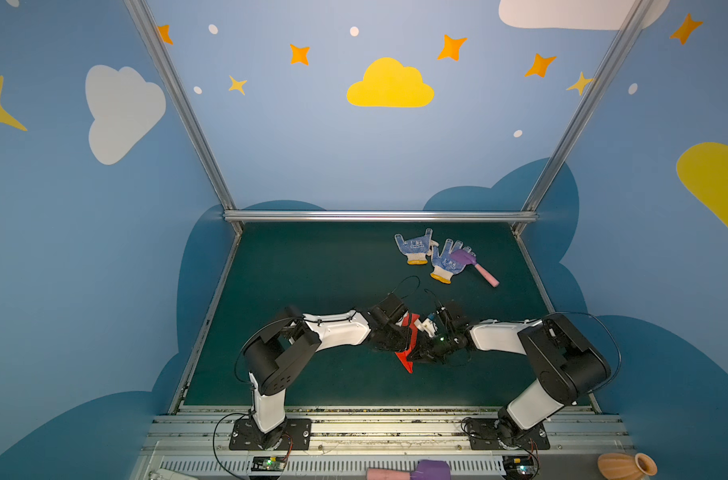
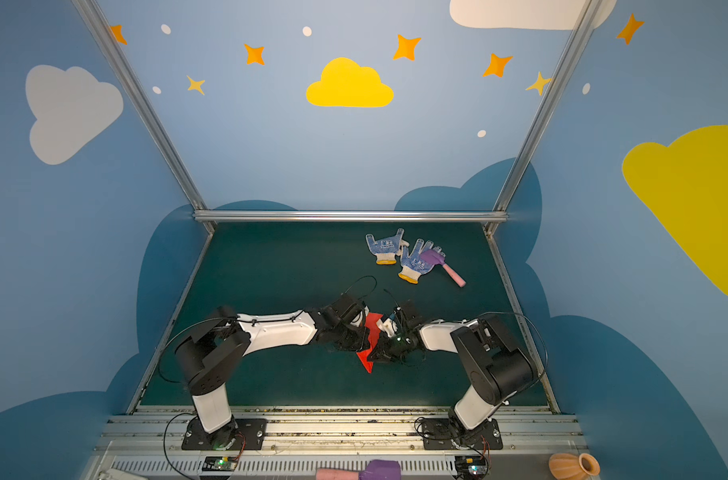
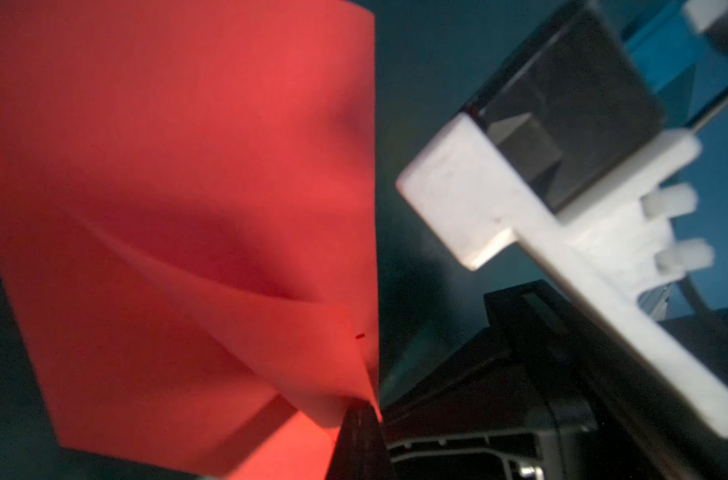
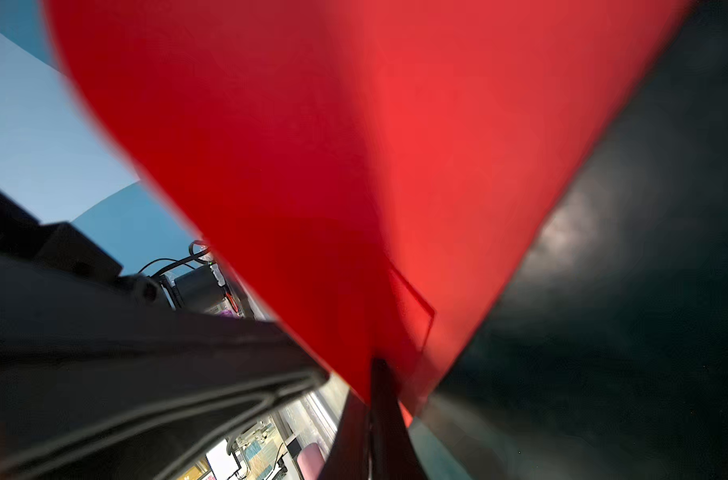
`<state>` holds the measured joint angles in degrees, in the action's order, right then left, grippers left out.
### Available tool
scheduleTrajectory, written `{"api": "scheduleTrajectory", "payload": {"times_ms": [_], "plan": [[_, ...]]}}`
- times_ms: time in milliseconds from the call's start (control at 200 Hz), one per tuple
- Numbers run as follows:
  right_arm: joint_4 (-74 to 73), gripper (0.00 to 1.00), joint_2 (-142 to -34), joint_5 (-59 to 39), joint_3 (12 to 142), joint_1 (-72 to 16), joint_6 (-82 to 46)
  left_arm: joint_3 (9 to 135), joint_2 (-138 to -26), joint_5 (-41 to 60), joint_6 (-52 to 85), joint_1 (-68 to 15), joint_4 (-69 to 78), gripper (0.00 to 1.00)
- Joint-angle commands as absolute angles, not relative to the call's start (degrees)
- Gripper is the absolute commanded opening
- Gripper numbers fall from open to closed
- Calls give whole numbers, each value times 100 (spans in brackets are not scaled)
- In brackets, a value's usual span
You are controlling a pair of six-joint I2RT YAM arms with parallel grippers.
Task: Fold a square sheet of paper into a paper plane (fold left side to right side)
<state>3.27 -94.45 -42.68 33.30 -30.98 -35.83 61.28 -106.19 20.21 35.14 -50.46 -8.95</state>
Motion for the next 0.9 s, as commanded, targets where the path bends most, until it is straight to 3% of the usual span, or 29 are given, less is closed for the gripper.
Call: {"api": "scheduleTrajectory", "payload": {"times_ms": [0,896], "plan": [[655,0,-9984,-3013,2909,-3288,-3651,6196,-10727,1915,3349,-4959,-1012,3],[468,0,-10019,-3049,2804,-3255,-3681,6536,-11052,1892,2991,-4658,-1099,4]]}}
